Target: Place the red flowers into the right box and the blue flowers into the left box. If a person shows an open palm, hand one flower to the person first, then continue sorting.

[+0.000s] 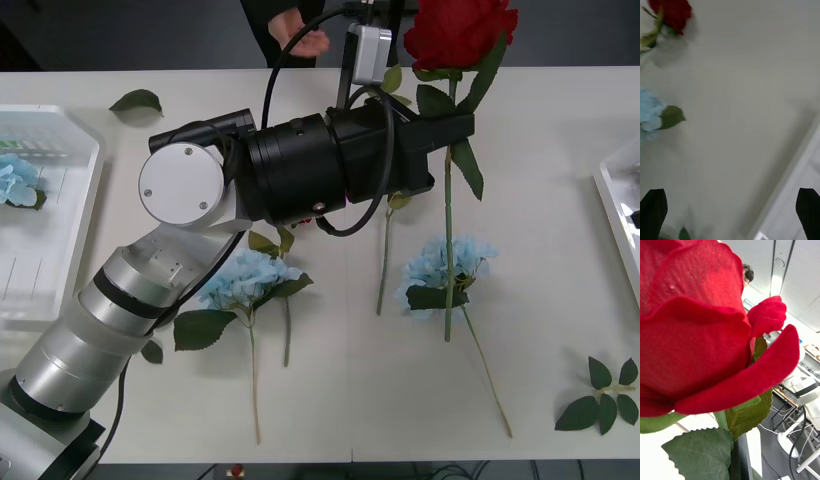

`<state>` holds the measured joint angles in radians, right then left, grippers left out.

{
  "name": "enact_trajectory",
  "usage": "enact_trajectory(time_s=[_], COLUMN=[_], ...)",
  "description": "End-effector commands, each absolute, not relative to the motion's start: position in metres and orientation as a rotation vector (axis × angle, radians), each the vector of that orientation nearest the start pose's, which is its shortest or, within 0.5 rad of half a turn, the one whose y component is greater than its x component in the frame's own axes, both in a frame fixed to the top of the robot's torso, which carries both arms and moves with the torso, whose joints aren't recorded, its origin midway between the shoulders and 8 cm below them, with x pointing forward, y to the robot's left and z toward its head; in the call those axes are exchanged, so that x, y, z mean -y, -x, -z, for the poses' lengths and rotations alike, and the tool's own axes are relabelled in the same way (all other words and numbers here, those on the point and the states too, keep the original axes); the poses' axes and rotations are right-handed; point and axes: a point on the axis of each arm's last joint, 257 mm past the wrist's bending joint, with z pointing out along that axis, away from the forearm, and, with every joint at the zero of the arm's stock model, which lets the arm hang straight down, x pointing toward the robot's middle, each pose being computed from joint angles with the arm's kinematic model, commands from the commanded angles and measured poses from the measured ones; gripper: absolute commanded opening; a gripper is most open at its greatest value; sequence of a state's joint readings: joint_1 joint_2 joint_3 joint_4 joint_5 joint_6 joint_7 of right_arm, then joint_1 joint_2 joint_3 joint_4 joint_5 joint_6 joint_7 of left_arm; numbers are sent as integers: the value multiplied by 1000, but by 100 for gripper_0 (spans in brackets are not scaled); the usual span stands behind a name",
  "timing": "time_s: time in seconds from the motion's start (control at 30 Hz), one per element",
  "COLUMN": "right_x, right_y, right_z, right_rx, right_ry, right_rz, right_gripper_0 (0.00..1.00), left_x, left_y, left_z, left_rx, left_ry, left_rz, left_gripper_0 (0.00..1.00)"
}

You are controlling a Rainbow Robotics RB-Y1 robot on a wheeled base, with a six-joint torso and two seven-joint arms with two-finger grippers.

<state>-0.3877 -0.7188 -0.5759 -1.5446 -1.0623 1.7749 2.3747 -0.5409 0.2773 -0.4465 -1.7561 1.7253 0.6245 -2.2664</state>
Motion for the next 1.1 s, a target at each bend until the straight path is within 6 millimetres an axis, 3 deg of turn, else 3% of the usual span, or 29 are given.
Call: enact_trajectory(time_s=[0.03,0.33,0.47,0.6,0.8,1.1], right_x=[372,281,252,248,277,269], right_y=[-432,-387,-374,-377,-394,-375], right_z=[130,95,92,106,159,191], right_rx=[-2206,-1922,-1848,-1891,-2219,-2524], right_ry=[950,1174,1228,1237,1182,908], right_rz=[-383,-794,-921,-907,-605,-323], right_gripper_0=[100,100,100,100,100,100], left_x=[133,133,133,133,133,132], left_y=[-410,-410,-410,-410,-410,-411], left_z=[-25,-24,-25,-24,-23,-24], left_rx=[-1280,-1278,-1277,-1277,-1279,-1277], left_ry=[-771,-775,-774,-777,-775,-775], left_rz=[1318,1315,1314,1312,1312,1310], left_gripper_0=[0,0,0,0,0,0])
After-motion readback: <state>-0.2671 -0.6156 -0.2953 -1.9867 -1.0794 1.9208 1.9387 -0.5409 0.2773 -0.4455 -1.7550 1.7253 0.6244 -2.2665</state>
